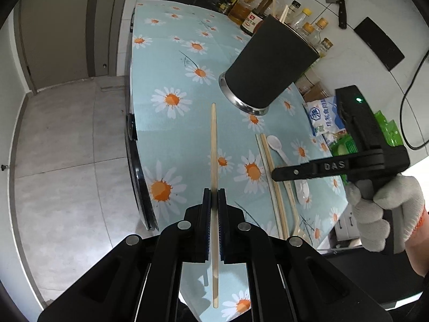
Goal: Organize utensils
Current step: 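Grasp another bamboo chopstick with the right tool while the left tool holds its chopstick, then carry both held chopsticks up to the black holder opening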
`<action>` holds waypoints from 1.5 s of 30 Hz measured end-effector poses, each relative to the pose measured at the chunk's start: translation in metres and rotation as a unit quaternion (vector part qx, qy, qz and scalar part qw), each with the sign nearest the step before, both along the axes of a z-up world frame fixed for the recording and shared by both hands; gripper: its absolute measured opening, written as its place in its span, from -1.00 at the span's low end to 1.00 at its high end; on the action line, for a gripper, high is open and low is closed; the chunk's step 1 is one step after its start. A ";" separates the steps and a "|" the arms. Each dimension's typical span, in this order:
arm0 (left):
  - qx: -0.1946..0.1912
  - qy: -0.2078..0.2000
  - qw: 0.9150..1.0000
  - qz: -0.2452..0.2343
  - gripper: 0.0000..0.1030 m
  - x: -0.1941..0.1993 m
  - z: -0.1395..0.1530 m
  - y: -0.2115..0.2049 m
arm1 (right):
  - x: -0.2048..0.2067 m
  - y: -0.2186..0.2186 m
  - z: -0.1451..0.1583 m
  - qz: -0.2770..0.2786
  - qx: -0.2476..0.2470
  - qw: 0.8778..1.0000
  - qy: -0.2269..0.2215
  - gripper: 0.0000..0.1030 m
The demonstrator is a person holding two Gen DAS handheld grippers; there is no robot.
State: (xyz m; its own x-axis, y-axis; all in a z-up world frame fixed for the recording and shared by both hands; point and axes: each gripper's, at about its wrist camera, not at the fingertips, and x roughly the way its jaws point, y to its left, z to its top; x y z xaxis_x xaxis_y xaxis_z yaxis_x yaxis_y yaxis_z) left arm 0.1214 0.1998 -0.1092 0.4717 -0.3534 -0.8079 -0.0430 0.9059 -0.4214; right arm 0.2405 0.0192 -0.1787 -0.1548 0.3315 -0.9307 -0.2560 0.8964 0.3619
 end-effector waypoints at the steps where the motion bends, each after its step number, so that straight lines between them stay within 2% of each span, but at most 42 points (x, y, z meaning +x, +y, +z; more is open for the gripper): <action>1: -0.002 -0.001 1.000 -0.003 -0.93 -0.001 0.000 0.001 | 0.000 0.004 -0.003 0.004 -0.007 1.000 -0.001 -0.50; 13: -0.029 0.004 0.999 -0.017 -0.93 -0.004 -0.011 0.023 | 0.003 0.041 -0.018 0.034 -0.092 0.995 -0.006 -0.71; 19: -0.036 0.011 0.999 -0.032 -0.93 0.003 -0.016 0.018 | 0.001 0.068 -0.021 0.062 -0.132 0.989 -0.022 -0.72; 24: -0.031 0.011 0.999 -0.041 -0.93 0.010 -0.016 0.011 | -0.001 0.072 -0.023 0.047 -0.145 0.988 -0.019 -0.87; 33: -0.018 0.015 0.999 -0.035 -0.93 0.020 -0.011 -0.001 | 0.002 0.059 -0.022 0.058 -0.117 0.991 -0.012 -0.89; 36: -0.012 0.017 0.999 -0.027 -0.93 0.021 -0.008 -0.004 | 0.004 0.035 -0.011 0.056 -0.092 0.994 0.001 -0.89; 45: 0.013 0.026 1.000 -0.004 -0.93 0.026 -0.002 -0.017 | 0.009 0.020 0.007 0.066 -0.005 0.997 0.025 -0.89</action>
State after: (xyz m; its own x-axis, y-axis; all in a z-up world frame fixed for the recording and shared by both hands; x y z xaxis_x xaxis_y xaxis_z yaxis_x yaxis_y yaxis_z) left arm 0.1475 0.1827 -0.1115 0.4263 -0.3352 -0.8402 -0.0562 0.9172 -0.3944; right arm 0.2493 0.0393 -0.1716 -0.2428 0.2961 -0.9238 -0.3541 0.8595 0.3686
